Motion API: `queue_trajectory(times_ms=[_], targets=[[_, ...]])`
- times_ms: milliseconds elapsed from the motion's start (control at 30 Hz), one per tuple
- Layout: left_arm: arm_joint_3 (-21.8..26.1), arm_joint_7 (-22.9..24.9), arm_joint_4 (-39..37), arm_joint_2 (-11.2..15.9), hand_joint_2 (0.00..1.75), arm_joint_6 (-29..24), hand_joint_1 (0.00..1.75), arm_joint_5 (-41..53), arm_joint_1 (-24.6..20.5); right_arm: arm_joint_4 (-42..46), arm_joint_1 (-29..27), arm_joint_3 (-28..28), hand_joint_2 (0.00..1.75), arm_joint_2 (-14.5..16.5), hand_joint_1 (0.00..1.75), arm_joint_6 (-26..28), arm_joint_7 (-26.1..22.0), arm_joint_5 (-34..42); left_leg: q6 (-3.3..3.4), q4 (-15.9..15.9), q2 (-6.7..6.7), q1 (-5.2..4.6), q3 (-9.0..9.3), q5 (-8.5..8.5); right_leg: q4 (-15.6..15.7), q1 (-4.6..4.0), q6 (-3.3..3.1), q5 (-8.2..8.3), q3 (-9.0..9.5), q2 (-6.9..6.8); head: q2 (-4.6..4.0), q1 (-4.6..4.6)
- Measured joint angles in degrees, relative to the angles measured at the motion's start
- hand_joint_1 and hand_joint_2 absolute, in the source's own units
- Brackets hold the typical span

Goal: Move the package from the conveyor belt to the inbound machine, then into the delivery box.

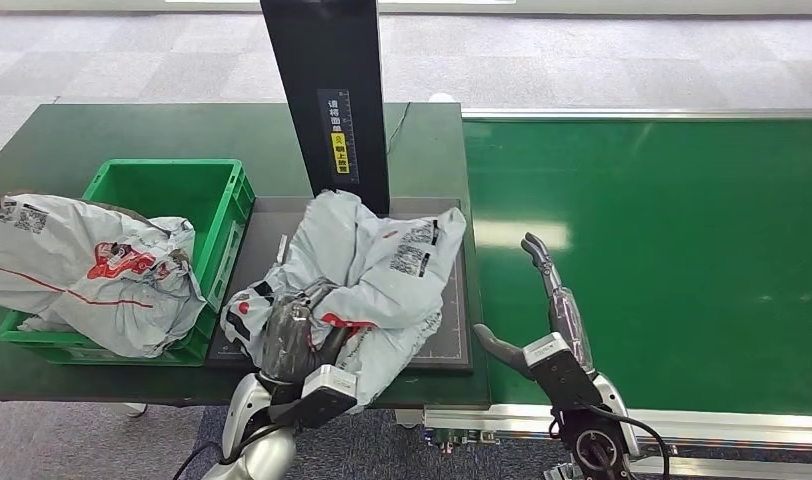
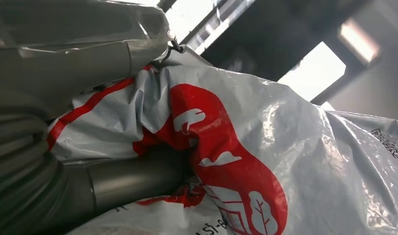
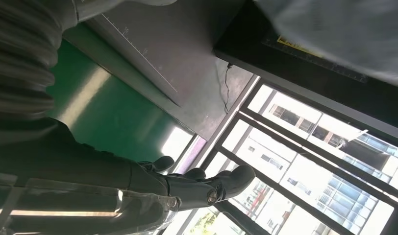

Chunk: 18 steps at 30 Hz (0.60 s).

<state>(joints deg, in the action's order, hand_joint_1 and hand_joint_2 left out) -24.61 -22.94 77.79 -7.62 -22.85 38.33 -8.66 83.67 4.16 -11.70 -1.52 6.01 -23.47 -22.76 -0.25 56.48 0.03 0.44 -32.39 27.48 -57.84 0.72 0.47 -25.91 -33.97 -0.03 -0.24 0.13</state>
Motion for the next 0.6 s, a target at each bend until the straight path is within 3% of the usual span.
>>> queue_trajectory(times_ms=[200, 367, 600], targets=[[3.33, -8.82, 10.85, 0.9, 1.75, -11.86, 1.75, -0.94, 1.49, -0.12, 0.09, -0.03, 1.75, -0.45, 0.0, 0.25, -1.02, 1.63, 0.0, 0.0, -0.01, 0.02, -0.04, 0.0, 0.0, -0.02, 0.0, 0.0, 0.0, -0.01, 0.0, 0.01], [11.6, -16.19, 22.45, -1.7, 1.75, -12.78, 1.75, 2.2, 1.18, -0.79, 0.58, -0.37, 1.75, -0.64, 0.0, 1.82, -1.84, 2.49, 0.0, -0.01, -0.01, 0.01, -0.01, -0.01, -0.01, -0.01, 0.0, 0.0, 0.01, -0.01, 0.0, 0.01], [21.84, -16.29, 23.82, -2.98, 1.75, -12.82, 1.75, 4.55, -3.84, -1.14, 0.72, -0.67, 1.75, -1.19, 0.0, 2.97, -1.87, 3.19, -0.01, 0.0, -0.01, 0.01, 0.03, -0.03, -0.01, -0.02, -0.01, 0.01, 0.04, -0.01, 0.0, 0.01]])
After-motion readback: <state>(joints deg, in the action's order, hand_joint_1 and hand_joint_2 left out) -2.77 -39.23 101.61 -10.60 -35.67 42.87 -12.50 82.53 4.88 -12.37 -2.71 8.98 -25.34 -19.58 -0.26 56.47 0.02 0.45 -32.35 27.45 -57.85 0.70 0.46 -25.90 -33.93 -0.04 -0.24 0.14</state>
